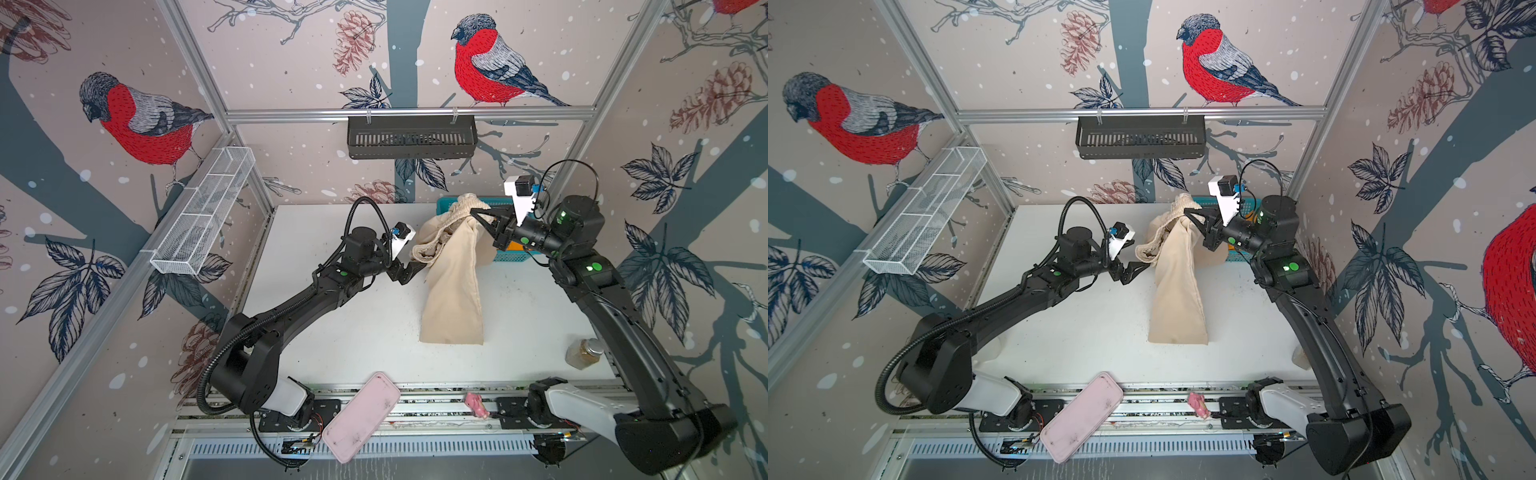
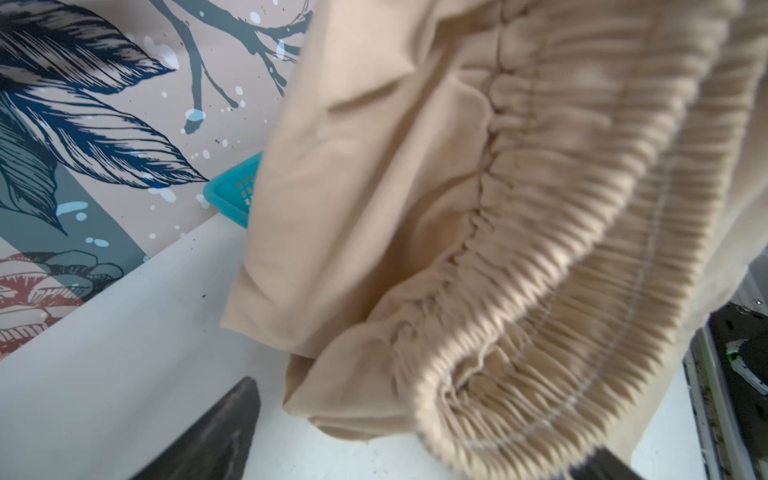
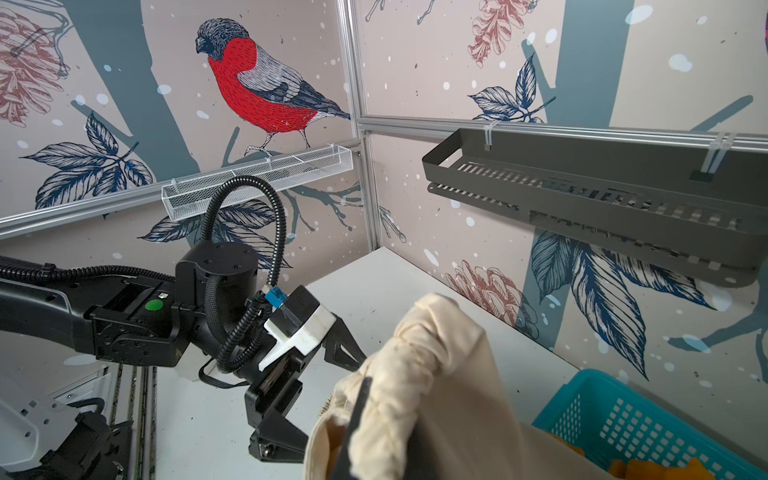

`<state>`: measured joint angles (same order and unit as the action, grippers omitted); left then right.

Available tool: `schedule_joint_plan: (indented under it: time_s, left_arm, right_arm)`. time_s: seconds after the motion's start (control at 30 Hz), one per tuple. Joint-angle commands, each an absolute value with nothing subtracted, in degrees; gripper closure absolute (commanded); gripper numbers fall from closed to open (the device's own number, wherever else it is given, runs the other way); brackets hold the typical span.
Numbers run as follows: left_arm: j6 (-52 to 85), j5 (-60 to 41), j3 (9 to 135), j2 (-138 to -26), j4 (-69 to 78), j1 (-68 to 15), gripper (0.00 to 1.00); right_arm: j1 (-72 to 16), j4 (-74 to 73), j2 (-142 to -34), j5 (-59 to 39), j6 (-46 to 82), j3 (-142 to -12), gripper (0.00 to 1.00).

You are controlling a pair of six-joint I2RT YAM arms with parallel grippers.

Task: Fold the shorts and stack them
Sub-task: 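Grasp the shorts' waistband with the left gripper beside the right gripper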

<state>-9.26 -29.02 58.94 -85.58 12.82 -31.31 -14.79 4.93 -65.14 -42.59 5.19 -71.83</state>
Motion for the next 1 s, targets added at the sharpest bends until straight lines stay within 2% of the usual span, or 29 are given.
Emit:
schedule_joint_plan:
  time_s: [0.0,0.13,0.2,0.27,0.3,0.43,0.57,0.77,0.97]
  left_arm:
    - [-11.67,-30.55,62.73,-88.23,12.33,-31.38,0.24]
    - [-10.38,-31.2,65.92,-91.11,10.72,-31.46,0.45]
    - [-10.09,-31.8,66.99,-91.62,9.95,-31.71,0.64]
    - [-10.37,-31.35,67.4,-91.36,8.93,-32.07,0.97]
    - [-10.24,-30.7,67.55,-90.97,8.24,-32.08,1.0]
    - [-7.92,-22.62,70.62,-87.85,1.39,-32.08,1.0]
    - [-5.8,-7.37,80.4,-84.79,-14.77,-32.08,1.0]
    - [-4.41,9.54,95.16,-83.37,-33.43,-31.99,1.0]
    - [-2.3,20.16,107.27,-84.54,-47.37,-31.69,1.0]
  right_arm:
    - [-14.31,0.2,-65.02,-43.66,6.29,-70.44,0.98]
    - [-14.13,-0.97,-65.52,-43.96,6.84,-68.88,0.98]
    - [-13.98,-1.19,-65.75,-43.7,6.86,-68.08,0.98]
    - [-13.83,-1.77,-65.91,-43.09,6.77,-67.5,0.98]
    - [-13.8,-1.79,-66.09,-42.29,6.66,-67.41,0.98]
    - [-13.75,-1.04,-68.05,-35.29,3.51,-67.73,0.98]
    - [-14.63,1.54,-73.7,-28.83,-0.56,-71.39,0.98]
    - [-23.99,6.71,-79.25,-22.03,-13.69,-78.81,0.98]
    - [-28.42,10.69,-80.01,-21.05,-15.07,-85.19,0.98]
